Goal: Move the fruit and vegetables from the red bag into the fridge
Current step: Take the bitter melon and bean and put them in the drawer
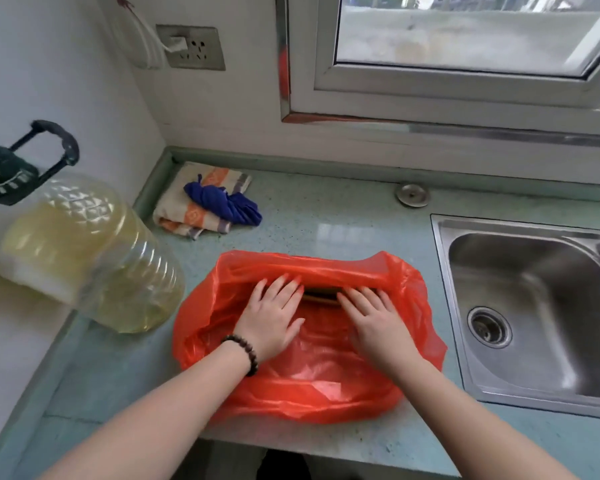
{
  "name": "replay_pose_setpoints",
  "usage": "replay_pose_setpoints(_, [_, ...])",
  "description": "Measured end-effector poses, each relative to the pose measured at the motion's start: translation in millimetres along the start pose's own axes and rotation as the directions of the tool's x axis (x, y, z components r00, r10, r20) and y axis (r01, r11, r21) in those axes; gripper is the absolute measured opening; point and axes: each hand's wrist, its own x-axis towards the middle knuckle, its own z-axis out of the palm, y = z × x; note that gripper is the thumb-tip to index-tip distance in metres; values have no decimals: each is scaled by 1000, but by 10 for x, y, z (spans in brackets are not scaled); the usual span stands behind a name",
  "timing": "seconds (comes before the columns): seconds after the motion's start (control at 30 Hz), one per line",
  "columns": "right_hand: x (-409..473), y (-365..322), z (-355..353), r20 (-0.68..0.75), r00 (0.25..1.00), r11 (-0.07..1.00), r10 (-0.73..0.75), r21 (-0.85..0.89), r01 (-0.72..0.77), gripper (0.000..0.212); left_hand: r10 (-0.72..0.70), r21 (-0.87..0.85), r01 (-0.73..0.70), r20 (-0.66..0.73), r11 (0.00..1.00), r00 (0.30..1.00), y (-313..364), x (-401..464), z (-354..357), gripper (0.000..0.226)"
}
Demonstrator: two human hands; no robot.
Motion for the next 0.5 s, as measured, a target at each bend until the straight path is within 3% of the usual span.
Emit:
replay_pose_setpoints(0.17, [283, 251, -143, -9, 997, 997, 74, 29, -73, 64, 101, 8, -102, 63, 995, 993, -315, 276, -38, 84])
replay_pose_setpoints(0.27, [467, 449, -190, 195, 980, 992, 32, 112, -55, 83, 118, -11, -118, 212, 993, 970, -438, 491, -61, 104])
replay_pose_setpoints(0.4, [685, 711, -167, 368, 928, 990, -51, 142, -2, 112, 121, -32, -117, 256, 993, 959, -568, 747, -11, 113])
replay_pose_setpoints(0.5, [744, 914, -112, 442, 897, 988, -13, 146, -58, 118, 102, -53, -91, 278, 994, 955, -645, 878, 19, 115])
